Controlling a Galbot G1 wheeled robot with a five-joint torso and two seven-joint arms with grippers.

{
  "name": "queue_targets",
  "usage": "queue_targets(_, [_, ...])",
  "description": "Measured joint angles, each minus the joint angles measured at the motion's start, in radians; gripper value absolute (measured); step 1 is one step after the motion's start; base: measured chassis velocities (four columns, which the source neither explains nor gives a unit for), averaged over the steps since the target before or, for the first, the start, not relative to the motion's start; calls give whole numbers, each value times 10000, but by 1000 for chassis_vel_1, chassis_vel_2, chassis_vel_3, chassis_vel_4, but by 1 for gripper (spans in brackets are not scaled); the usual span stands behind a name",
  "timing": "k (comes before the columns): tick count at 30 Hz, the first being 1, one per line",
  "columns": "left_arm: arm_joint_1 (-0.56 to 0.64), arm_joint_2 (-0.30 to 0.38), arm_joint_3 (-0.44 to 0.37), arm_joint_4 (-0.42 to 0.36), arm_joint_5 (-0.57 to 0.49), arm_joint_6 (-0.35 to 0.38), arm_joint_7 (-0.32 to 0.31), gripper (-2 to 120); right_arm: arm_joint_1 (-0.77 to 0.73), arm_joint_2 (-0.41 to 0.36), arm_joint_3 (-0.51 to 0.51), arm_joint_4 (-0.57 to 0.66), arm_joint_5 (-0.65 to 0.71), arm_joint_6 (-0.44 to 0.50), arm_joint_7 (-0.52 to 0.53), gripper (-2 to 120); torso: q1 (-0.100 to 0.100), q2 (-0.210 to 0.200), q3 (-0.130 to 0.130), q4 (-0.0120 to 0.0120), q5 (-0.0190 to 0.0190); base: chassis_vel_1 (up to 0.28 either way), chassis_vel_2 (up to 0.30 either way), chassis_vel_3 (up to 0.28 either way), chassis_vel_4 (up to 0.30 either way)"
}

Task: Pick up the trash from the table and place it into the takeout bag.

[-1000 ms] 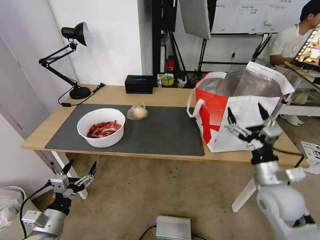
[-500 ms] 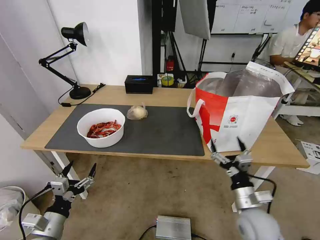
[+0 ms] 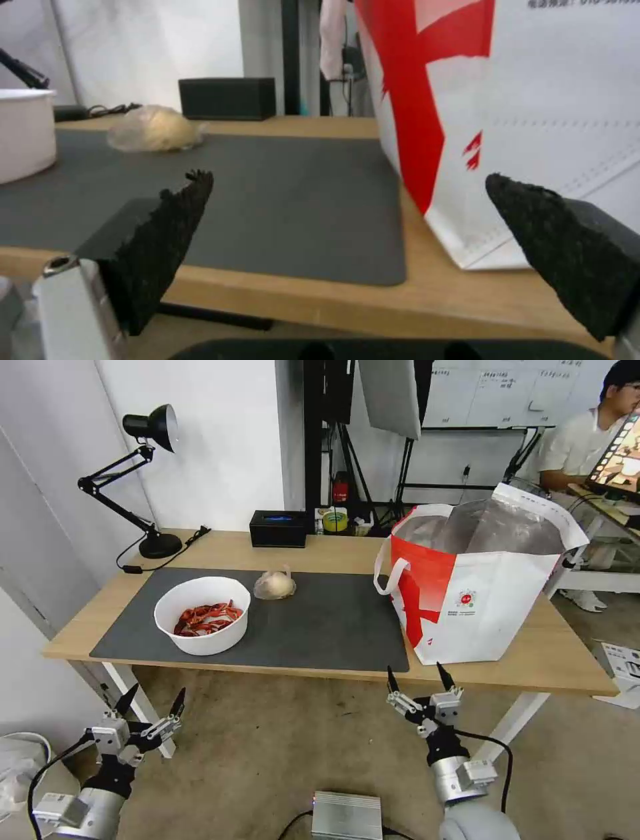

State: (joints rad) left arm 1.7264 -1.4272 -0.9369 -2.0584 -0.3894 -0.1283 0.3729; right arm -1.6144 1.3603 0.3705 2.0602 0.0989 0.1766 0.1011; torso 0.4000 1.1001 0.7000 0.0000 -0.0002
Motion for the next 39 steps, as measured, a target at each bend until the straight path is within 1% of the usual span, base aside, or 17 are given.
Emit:
queue_targets(6, [18, 15, -24, 0, 1, -10, -20, 100, -154, 185, -156, 22, -176, 131, -11, 100, 0, 0, 0, 0, 1, 0, 0, 0, 0])
queue_targets(28, [69, 12, -13, 44, -44, -95, -19, 100, -253, 279, -265, -73, -287, 289, -10, 100, 0, -1, 0, 0, 1, 0, 0, 0, 0])
queue_targets(32, [98, 12, -19, 57, -47, -120, -13, 100, -35, 185, -457, -118, -136, 289, 37, 100, 1, -1, 0, -1, 1, 0, 0, 0, 0])
queue_targets(35, [137, -2, -27, 55, -47, -155, -5, 100, 328, -7, -878, -170, 203, 205, 270, 100, 0, -1, 0, -1, 1, 0, 0, 0, 0])
queue_targets(36, [137, -2, -27, 55, -47, -155, -5, 100, 328, -7, -878, -170, 203, 205, 270, 100, 0, -1, 0, -1, 1, 0, 0, 0, 0])
queue_targets(39, [186, -14, -76, 41, -40, -195, 8, 100, 1083, -248, -1278, -414, 629, 57, 540, 100, 0, -1, 1, 0, 1, 0, 0, 0, 0])
